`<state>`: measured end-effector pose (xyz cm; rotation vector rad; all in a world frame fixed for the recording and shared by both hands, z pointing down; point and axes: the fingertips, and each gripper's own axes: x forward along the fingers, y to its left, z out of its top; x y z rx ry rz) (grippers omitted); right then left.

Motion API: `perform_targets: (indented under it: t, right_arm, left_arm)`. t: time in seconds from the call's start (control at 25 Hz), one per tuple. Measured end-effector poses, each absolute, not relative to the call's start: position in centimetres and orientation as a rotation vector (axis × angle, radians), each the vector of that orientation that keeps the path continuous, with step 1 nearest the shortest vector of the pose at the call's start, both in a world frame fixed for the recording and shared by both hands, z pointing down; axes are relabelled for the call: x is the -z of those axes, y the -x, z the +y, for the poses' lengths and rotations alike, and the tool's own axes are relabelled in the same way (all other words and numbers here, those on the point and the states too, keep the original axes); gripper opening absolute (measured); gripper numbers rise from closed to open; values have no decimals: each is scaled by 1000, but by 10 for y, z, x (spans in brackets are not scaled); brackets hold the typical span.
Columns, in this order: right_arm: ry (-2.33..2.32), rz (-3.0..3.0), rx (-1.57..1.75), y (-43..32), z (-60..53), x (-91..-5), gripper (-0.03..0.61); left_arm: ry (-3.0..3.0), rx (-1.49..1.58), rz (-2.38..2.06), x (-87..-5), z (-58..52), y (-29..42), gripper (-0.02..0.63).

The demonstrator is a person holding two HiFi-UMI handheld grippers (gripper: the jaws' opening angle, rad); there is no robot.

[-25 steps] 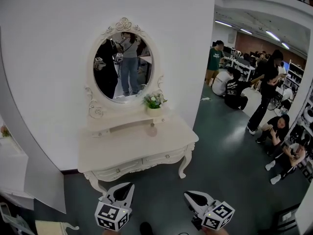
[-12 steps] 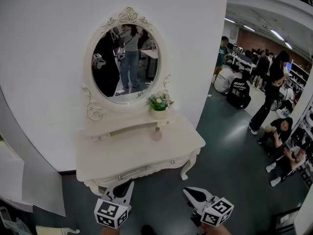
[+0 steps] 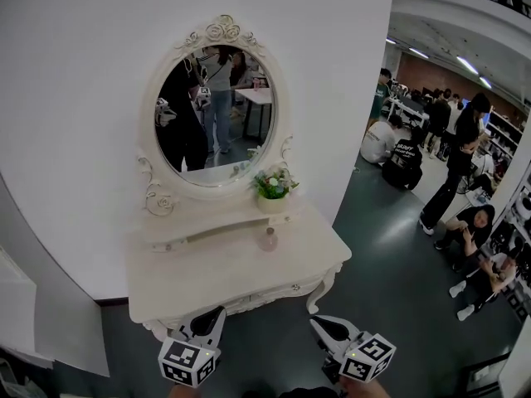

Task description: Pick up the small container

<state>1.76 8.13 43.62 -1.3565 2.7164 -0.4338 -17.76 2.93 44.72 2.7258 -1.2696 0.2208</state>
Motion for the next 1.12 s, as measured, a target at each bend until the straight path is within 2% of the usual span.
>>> perform_targets:
  t: [0.32, 1.12]
  right_arm:
    - [1307, 2721, 432, -21, 32, -439, 11]
    - [1089, 2833, 537, -110, -181, -457, 11]
  left_arm:
    - [-2730, -239, -1274, -449, -11, 167, 6]
    - [-2627, -278, -1361, -455, -205, 53, 6]
